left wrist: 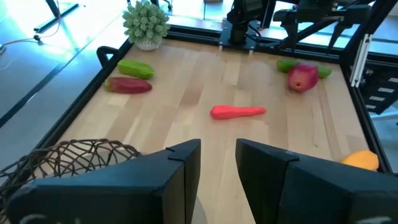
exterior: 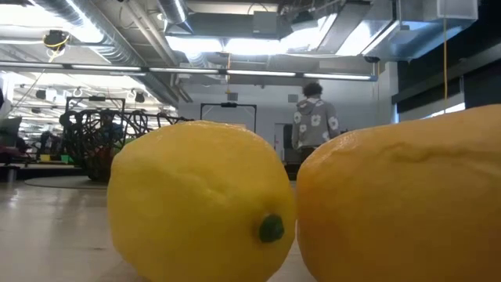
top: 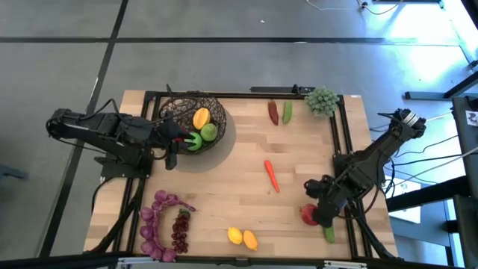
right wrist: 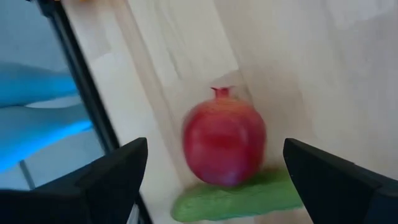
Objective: Build produce basket
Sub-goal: Put the red pomegranate into the black wire basket
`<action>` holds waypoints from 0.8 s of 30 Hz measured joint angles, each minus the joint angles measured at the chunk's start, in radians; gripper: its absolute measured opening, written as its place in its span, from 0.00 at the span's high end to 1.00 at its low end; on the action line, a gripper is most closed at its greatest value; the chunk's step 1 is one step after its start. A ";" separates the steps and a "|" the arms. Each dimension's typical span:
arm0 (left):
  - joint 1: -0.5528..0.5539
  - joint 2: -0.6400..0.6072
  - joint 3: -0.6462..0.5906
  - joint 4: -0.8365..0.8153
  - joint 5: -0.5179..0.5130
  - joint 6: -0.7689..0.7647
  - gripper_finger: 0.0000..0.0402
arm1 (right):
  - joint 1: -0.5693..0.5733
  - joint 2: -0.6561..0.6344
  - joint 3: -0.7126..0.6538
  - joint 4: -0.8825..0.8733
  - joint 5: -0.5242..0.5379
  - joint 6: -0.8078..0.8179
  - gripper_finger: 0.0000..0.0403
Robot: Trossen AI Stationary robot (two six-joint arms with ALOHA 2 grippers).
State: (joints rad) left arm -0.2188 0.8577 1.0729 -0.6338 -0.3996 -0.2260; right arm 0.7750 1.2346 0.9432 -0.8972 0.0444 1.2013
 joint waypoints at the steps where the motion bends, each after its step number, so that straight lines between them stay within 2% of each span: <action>1: 0.000 0.000 0.000 0.000 0.000 0.000 0.77 | 0.000 0.000 0.000 0.005 0.000 -0.001 0.08; 16: 0.000 0.000 0.000 -0.001 0.000 0.000 0.77 | -0.001 0.000 0.000 0.135 0.016 0.097 0.08; 21: 0.000 0.000 0.000 -0.001 0.000 0.001 0.77 | -0.001 0.022 0.000 0.171 0.042 0.087 0.08; 24: 0.000 0.000 0.000 -0.002 0.000 0.001 0.77 | -0.001 0.072 0.000 0.169 0.045 0.015 0.08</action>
State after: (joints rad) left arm -0.2188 0.8577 1.0729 -0.6357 -0.3996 -0.2253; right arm 0.7742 1.3066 0.9432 -0.7280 0.0897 1.2165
